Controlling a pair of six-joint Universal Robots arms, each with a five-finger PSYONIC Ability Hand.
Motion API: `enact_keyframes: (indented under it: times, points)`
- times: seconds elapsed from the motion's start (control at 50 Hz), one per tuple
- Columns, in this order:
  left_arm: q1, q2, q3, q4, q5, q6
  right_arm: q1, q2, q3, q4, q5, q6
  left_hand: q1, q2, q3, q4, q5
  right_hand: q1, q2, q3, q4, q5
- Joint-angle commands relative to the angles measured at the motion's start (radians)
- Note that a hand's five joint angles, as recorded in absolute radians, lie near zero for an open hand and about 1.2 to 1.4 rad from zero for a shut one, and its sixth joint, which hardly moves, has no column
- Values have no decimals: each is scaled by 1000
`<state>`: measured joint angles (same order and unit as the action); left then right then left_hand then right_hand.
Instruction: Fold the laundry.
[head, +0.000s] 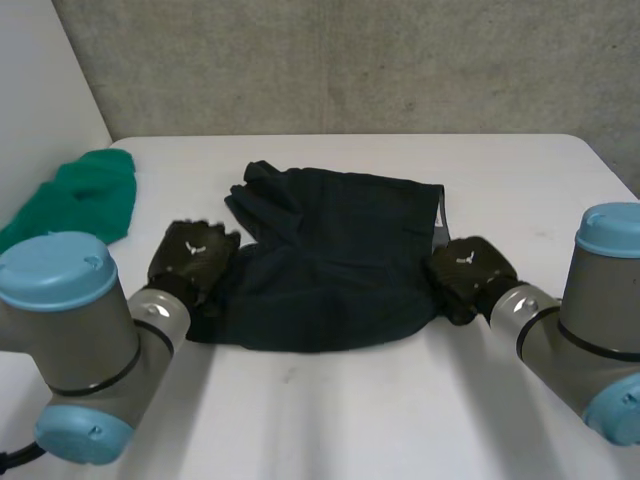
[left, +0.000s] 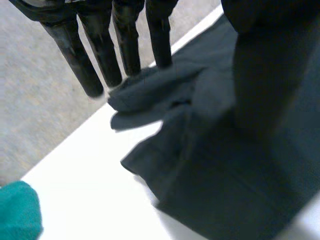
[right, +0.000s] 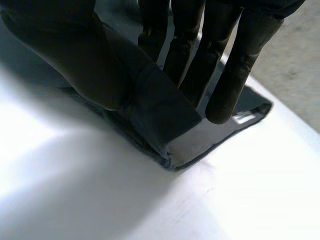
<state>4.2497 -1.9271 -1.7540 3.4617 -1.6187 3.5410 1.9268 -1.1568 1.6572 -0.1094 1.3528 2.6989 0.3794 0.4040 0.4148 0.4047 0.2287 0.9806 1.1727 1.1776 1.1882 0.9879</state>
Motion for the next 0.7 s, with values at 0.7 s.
enact_keyframes:
  times: [0.7]
  points:
    - [22, 97, -177, -201, 163, -99, 0, 106, -102, -52, 95, 188, 286, 262, 251, 261, 262, 416, 224, 219, 208, 234]
